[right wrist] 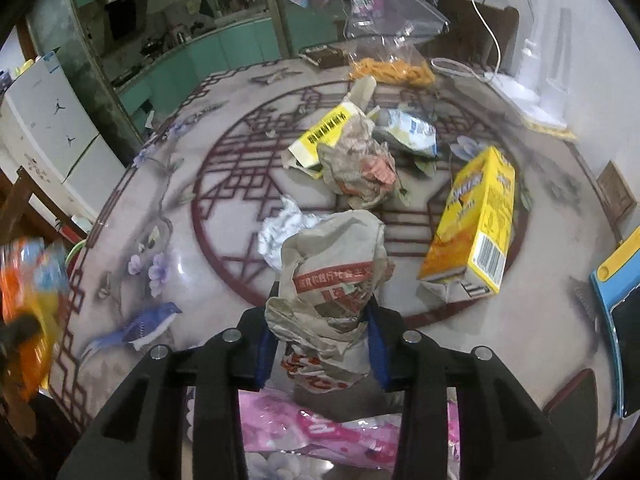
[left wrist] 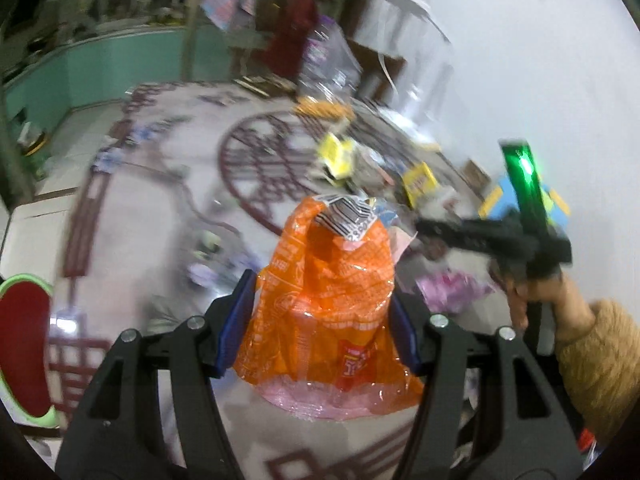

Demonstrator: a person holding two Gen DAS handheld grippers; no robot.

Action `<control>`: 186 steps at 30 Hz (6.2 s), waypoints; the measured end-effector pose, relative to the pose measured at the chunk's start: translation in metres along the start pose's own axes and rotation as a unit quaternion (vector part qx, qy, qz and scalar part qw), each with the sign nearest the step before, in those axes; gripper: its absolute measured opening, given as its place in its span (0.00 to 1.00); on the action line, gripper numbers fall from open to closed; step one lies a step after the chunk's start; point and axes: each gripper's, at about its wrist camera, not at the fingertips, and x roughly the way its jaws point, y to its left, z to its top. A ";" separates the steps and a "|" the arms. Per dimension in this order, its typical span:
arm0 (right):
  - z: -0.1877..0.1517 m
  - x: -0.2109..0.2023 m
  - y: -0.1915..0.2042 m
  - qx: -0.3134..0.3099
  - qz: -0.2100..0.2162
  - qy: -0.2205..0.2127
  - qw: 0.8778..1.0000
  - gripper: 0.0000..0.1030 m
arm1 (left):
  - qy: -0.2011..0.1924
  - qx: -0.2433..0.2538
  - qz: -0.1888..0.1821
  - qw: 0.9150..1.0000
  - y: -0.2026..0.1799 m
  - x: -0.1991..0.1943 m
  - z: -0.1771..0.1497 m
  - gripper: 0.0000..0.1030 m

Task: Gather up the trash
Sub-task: 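Carry the orange bag and paper wrapper over the red bin and open both tools, then grasp the crumpled white paper with the left tool while the right tool grasps the yellow tea carton, then carry the white paper and tea carton over the red bin and open both tools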

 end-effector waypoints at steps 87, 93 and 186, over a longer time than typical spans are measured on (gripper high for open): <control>0.020 0.124 0.458 -0.244 0.247 0.078 0.935 0.39 | -0.038 -0.277 0.379 0.882 0.326 -0.162 -0.053 0.60; 0.015 0.130 0.464 -0.248 0.241 0.083 0.935 0.39 | -0.039 -0.274 0.374 0.885 0.324 -0.159 -0.051 0.60; 0.050 0.084 -0.098 0.085 -0.060 0.069 0.992 0.34 | 0.025 -0.006 0.164 0.986 -0.088 0.098 0.024 0.50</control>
